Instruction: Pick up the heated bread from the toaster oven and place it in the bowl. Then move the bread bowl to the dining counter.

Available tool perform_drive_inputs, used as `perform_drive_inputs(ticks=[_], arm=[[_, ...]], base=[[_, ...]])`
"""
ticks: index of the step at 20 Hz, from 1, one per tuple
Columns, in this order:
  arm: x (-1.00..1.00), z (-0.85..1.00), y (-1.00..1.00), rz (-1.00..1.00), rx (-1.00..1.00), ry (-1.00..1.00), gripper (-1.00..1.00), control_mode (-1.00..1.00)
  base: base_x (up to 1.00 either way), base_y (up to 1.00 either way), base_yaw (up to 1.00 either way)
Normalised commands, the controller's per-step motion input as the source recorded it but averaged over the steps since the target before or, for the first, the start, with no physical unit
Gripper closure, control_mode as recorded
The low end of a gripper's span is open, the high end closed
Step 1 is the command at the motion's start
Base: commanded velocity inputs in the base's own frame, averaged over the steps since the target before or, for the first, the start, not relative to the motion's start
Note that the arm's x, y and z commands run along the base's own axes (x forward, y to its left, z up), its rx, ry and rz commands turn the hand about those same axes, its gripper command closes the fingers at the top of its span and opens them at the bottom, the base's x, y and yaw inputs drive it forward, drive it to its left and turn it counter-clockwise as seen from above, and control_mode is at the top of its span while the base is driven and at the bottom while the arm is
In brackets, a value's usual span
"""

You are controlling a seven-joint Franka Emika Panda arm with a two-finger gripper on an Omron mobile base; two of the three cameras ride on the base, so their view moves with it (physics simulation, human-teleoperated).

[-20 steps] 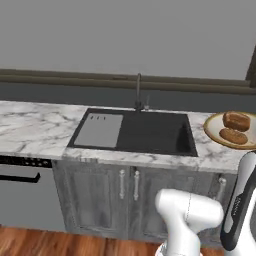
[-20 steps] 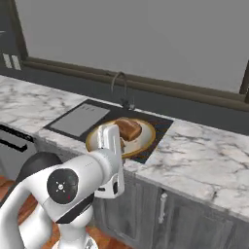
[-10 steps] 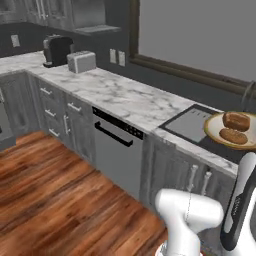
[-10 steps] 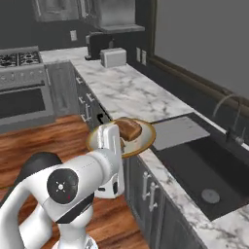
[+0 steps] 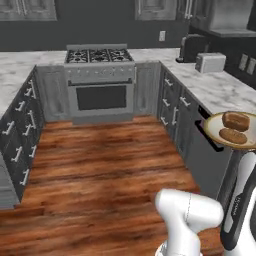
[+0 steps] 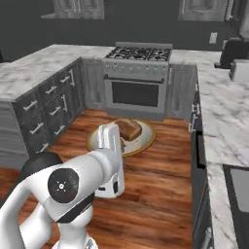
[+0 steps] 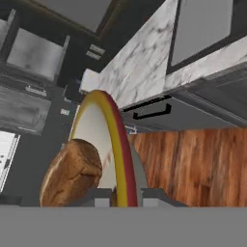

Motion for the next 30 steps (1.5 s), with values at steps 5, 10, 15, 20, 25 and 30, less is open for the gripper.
perform_drive_inputs(ticks=[5, 10, 15, 20, 25, 30], arm=[[0.00, 0.00, 0.00, 0.00, 0.00, 0.00, 1.00, 1.00], [0.00, 0.00, 0.00, 0.00, 0.00, 0.00, 1.00, 1.00], [0.00, 0.00, 0.00, 0.00, 0.00, 0.00, 1.00, 1.00], [0.00, 0.00, 0.00, 0.00, 0.00, 0.00, 1.00, 1.00], [0.00, 0.00, 0.00, 0.00, 0.00, 0.00, 1.00, 1.00], [0.00, 0.00, 0.00, 0.00, 0.00, 0.00, 1.00, 1.00]], base=[[0.19, 0.10, 0.91], [0.98, 0.00, 0.60], [1.00, 0.03, 0.34], [1.00, 0.69, 0.09], [1.00, 1.00, -0.16], [1.00, 1.00, -0.23]])
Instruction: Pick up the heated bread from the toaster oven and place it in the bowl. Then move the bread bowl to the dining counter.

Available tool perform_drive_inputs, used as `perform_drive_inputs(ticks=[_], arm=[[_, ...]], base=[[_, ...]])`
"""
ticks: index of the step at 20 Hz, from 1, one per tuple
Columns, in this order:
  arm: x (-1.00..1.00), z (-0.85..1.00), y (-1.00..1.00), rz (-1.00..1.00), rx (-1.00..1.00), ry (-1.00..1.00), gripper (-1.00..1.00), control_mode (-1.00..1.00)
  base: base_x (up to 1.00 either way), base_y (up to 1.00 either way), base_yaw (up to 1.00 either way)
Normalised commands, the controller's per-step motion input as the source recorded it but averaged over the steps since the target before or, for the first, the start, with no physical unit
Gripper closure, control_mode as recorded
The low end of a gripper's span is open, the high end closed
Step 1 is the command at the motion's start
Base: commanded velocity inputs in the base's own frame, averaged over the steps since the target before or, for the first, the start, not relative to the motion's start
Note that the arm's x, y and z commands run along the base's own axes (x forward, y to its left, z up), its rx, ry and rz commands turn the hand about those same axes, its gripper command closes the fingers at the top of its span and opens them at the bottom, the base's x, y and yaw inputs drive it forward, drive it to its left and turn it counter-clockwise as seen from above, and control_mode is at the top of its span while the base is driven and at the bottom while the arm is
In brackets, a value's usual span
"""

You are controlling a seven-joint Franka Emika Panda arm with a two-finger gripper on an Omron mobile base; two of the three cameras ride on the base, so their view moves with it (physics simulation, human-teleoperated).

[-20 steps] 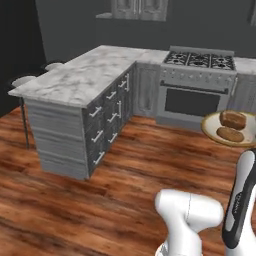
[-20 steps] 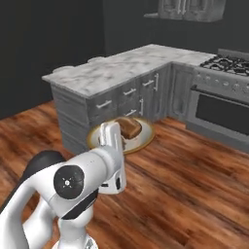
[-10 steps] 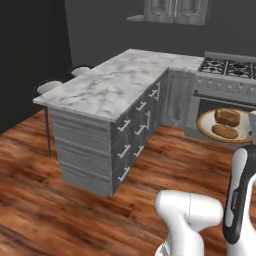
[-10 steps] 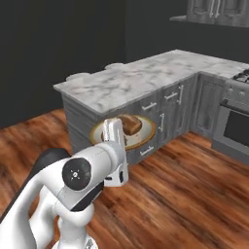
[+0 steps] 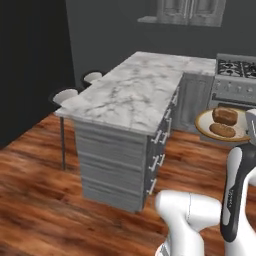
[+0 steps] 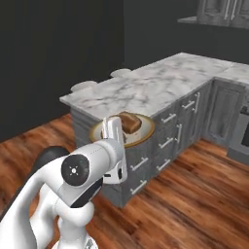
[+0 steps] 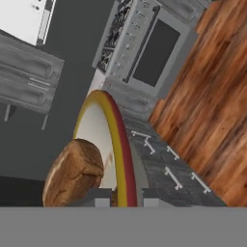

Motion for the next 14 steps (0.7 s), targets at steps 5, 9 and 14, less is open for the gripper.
perform_drive_inputs(ticks=[5, 9, 14], arm=[[0.00, 0.00, 0.00, 0.00, 0.00, 0.00, 1.00, 1.00], [0.00, 0.00, 0.00, 0.00, 0.00, 0.00, 1.00, 1.00], [0.00, 0.00, 0.00, 0.00, 0.00, 0.00, 1.00, 1.00]], base=[[1.00, 1.00, -0.26], [1.00, 1.00, -0.34], [1.00, 0.99, -0.43]])
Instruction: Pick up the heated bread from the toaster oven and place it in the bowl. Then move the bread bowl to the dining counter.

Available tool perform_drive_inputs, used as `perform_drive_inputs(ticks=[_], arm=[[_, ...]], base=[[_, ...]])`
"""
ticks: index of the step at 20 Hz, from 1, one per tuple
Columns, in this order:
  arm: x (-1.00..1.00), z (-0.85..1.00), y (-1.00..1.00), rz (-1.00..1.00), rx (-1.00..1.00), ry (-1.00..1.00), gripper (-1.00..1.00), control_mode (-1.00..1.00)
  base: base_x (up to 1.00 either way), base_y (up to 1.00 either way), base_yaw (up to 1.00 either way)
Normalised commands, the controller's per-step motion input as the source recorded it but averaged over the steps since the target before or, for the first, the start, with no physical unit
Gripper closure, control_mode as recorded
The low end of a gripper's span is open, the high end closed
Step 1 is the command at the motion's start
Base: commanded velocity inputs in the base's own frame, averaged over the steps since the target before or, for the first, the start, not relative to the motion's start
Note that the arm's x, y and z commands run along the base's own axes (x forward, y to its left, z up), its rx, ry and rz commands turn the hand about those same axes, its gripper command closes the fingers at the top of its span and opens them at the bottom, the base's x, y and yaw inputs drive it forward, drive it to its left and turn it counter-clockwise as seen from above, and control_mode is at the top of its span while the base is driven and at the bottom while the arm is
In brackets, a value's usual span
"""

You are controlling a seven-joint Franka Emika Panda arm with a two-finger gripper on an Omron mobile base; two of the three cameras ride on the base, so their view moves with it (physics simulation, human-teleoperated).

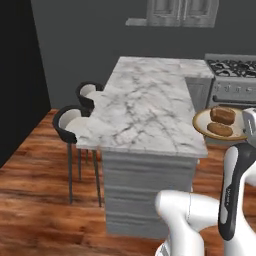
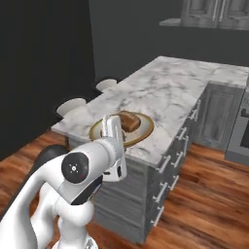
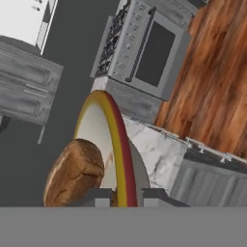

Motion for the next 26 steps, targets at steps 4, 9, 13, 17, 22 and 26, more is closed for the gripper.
perform_drive_inputs(ticks=[4, 9, 13, 17, 22, 26], arm=[[0.00, 0.00, 0.00, 0.00, 0.00, 0.00, 1.00, 1.00], [0.00, 0.00, 0.00, 0.00, 0.00, 0.00, 1.00, 1.00], [0.29, 0.00, -0.14, 0.03, 0.01, 0.10, 1.00, -1.00], [0.76, 0.00, -0.23, 0.17, 0.07, 0.31, 1.00, -1.00], [0.97, -0.09, 0.04, 0.22, 0.11, 0.25, 1.00, -1.00], [0.67, -0.43, 0.19, 0.26, 0.07, 0.00, 1.00, -1.00]], base=[[1.00, 0.65, -0.33], [0.97, 0.27, -0.16], [0.36, 0.00, 0.00], [0.00, 0.00, 0.00], [0.00, 0.00, 0.00], [0.00, 0.00, 0.00]])
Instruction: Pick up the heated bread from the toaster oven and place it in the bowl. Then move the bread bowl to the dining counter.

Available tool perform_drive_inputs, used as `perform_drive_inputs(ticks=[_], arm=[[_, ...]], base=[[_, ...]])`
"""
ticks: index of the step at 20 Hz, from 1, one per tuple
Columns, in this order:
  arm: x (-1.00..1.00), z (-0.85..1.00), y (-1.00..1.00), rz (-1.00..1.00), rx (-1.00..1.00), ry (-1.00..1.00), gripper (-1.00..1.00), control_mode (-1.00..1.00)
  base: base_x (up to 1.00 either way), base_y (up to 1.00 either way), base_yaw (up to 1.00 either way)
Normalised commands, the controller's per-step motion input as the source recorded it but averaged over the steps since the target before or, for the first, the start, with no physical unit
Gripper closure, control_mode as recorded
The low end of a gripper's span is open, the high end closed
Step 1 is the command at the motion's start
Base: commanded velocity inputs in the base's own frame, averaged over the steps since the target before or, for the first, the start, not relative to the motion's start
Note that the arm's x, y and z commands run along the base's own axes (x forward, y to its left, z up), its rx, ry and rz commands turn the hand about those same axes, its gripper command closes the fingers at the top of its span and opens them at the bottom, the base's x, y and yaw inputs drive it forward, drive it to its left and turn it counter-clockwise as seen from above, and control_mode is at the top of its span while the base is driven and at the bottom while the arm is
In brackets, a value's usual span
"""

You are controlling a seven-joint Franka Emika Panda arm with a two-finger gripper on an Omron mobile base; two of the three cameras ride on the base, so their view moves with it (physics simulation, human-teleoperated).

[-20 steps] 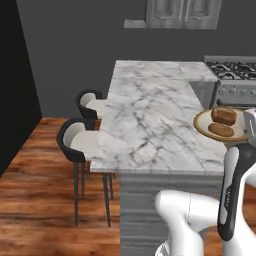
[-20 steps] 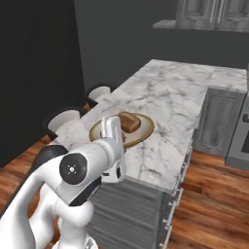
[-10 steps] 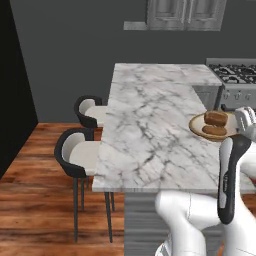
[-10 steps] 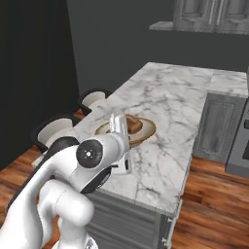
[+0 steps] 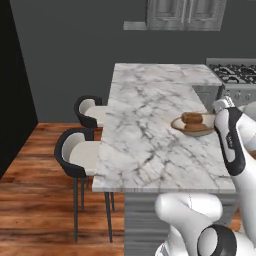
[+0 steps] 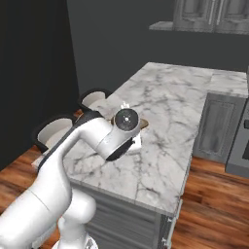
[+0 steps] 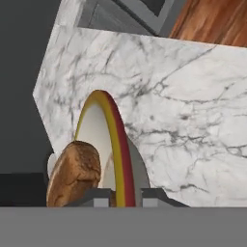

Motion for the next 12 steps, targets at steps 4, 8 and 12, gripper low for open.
perform_drive_inputs(ticks=[4, 8, 12], arm=[[0.43, -0.79, 0.26, 0.25, 0.08, -0.11, 1.00, -1.00], [0.76, -0.63, 0.33, 0.19, 0.03, -0.16, 1.00, -1.00], [0.99, -0.33, 0.47, 0.16, 0.00, -0.02, 1.00, -1.00]], base=[[0.00, 0.00, 0.00], [0.00, 0.00, 0.00], [0.00, 0.00, 0.00]])
